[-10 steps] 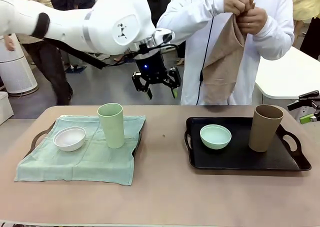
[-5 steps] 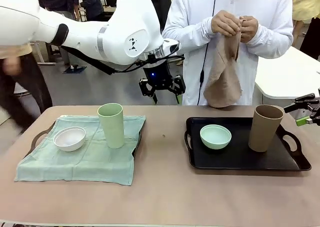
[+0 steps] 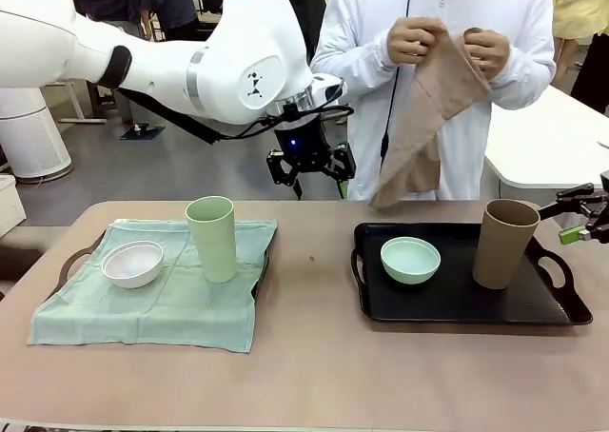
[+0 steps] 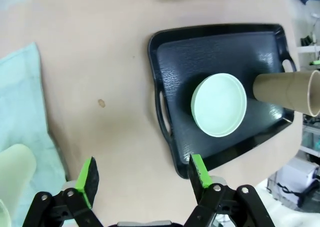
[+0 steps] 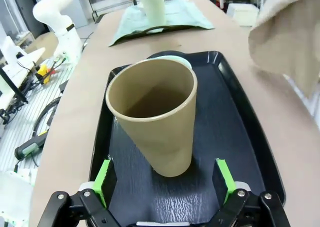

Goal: Set up a tray with a mat and arrange the tableware.
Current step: Pick up the Picnic Bowl and Reusable plastic cup from the Handle tray in front of the human's position and hold them in the air.

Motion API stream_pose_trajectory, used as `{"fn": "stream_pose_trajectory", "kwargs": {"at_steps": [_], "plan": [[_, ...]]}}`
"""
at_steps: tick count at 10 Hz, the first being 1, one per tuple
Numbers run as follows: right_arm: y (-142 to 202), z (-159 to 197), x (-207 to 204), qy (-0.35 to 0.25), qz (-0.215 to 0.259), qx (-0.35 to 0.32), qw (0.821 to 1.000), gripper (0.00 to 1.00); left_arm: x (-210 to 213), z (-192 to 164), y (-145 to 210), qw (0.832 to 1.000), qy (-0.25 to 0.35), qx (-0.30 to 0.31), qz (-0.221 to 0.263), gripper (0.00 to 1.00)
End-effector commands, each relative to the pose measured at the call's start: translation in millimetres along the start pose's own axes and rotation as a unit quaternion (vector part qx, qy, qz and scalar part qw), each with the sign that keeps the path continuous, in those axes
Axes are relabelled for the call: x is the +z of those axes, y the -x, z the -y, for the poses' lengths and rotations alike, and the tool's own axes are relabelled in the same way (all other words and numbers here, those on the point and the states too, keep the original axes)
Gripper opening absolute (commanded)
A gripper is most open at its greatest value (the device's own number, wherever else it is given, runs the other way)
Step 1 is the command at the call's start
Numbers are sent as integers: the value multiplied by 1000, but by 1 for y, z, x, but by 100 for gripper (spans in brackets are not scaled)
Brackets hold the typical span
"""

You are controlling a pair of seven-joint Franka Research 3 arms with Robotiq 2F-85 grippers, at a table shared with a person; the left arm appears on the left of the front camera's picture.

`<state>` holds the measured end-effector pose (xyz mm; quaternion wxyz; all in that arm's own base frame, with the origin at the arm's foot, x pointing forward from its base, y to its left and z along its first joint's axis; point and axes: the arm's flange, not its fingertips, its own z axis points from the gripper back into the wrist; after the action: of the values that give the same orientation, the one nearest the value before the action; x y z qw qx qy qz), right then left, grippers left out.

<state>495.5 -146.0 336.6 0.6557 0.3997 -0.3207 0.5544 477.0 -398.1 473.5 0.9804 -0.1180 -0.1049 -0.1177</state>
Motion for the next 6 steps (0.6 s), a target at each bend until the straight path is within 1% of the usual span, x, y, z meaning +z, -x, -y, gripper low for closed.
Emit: {"fn": "stream_pose_trajectory", "kwargs": {"at_steps": [1,3,6], "plan": [[3,16,-14,-16,-8,-3,1000,100,-26,24,-5,1000,13,18,-1,93],[4,18,-29,-16,-11,1,1000,100,-47,41,-6,1000,4,14,-6,93],[1,12,-56,-38,-13,13,999,100,-72,52,-8,1000,-20,17,-14,93]]}}
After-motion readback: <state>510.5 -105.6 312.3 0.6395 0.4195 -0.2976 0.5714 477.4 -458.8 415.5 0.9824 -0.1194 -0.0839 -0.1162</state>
